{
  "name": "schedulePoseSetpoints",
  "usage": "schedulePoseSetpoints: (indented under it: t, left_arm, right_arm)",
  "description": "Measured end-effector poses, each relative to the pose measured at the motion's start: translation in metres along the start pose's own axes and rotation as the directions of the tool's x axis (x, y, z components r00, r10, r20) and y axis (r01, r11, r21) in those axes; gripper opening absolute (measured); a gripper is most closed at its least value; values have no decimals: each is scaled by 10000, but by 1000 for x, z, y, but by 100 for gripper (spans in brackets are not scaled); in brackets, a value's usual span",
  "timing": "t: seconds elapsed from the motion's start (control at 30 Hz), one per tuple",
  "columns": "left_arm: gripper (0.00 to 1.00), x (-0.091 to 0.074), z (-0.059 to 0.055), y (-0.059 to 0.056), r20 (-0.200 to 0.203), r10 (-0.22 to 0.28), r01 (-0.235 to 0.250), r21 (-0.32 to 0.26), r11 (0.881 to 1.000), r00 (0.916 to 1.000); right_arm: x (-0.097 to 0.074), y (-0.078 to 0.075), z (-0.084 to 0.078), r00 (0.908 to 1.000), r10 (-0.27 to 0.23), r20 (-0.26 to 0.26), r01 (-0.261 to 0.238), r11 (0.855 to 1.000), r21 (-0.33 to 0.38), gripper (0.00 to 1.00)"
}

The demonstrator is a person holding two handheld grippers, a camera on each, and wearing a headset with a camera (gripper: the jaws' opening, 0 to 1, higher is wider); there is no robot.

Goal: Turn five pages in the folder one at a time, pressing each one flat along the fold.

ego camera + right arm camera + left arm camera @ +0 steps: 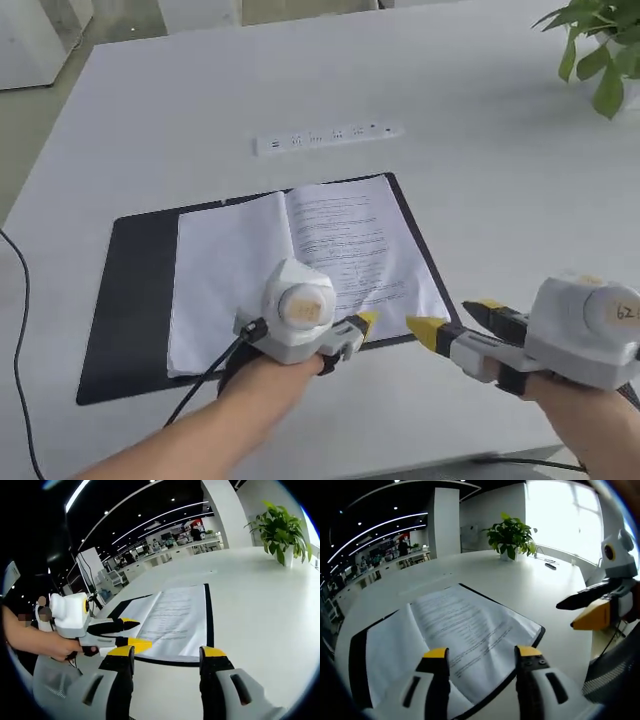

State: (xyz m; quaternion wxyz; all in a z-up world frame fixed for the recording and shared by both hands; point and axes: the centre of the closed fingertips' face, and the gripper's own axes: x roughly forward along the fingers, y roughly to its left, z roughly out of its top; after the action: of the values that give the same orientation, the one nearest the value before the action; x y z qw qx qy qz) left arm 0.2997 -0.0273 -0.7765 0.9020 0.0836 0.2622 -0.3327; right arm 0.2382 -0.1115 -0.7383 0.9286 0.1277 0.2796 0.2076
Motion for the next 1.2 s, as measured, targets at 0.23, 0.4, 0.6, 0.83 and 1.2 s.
schedulePoseSetpoints:
  t: [0.23,0.4,0.6,0.83,1.2]
  left_arm:
    - [48,23,-6,-2,-164,62,-58,194,9998,9998]
    - [46,30,-14,-3,-340,148,-140,258,9996,9993]
    - [43,33,-16,-2,-224,422,-410,540,9977,9989]
    - [29,34,-16,0,-64,515,-508,778,9957,9987]
    - [28,34,-17,0,143,341,-352,909,9952,9993]
  right_arm:
    - [7,-9,0,10000,0,-45,1,9998,191,50]
    - [11,-13,0,10000,-20,-27,21,9996,287,49]
    - [18,-16,-2,10000,33,-85,-29,9992,406,48]
    - [23,-17,-4,9999,93,-130,-87,9990,434,47]
    - [26,-18,-2,9999,133,-16,-131,9978,654,47]
